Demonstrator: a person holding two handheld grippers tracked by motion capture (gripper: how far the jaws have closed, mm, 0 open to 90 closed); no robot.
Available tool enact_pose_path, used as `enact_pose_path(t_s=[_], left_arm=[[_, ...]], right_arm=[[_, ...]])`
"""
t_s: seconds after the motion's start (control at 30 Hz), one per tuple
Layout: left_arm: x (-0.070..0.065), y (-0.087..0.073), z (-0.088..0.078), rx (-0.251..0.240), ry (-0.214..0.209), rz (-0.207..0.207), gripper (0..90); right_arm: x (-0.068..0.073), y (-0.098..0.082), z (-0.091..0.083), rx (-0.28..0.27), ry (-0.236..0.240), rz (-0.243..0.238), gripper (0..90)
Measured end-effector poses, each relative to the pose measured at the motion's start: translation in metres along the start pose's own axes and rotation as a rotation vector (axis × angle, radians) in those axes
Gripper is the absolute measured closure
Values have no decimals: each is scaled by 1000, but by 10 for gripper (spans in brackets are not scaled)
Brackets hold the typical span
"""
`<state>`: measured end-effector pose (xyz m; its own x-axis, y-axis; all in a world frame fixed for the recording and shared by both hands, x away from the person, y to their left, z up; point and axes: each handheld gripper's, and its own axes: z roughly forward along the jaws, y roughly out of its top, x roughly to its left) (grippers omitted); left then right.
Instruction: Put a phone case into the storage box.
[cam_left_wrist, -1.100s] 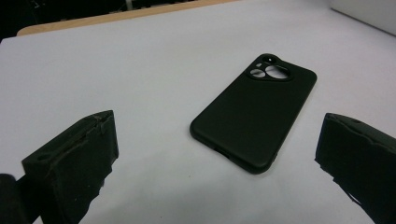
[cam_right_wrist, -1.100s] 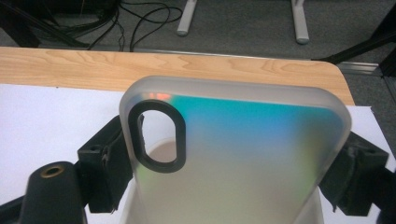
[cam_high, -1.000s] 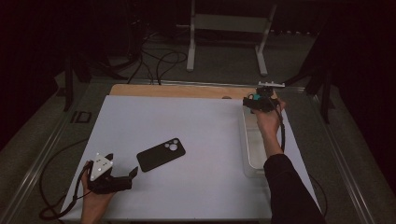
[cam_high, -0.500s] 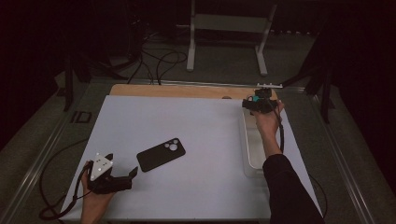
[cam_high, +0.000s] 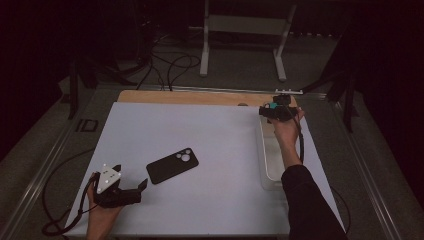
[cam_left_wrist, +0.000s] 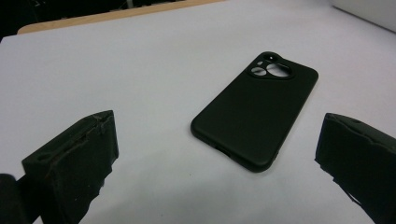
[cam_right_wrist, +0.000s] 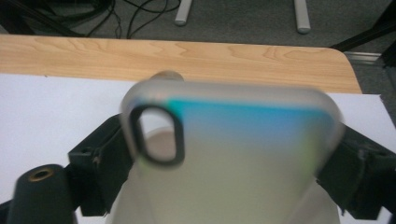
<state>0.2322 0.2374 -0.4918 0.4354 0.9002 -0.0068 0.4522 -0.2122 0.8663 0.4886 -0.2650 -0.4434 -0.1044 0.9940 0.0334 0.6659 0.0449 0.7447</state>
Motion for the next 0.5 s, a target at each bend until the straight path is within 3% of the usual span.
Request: enact_pose_path(t_s=[0.5], left_arm=[[0,0,0,-1,1,0,0]], right_arm=[[-12,5,-16,-57,-17,15,93]])
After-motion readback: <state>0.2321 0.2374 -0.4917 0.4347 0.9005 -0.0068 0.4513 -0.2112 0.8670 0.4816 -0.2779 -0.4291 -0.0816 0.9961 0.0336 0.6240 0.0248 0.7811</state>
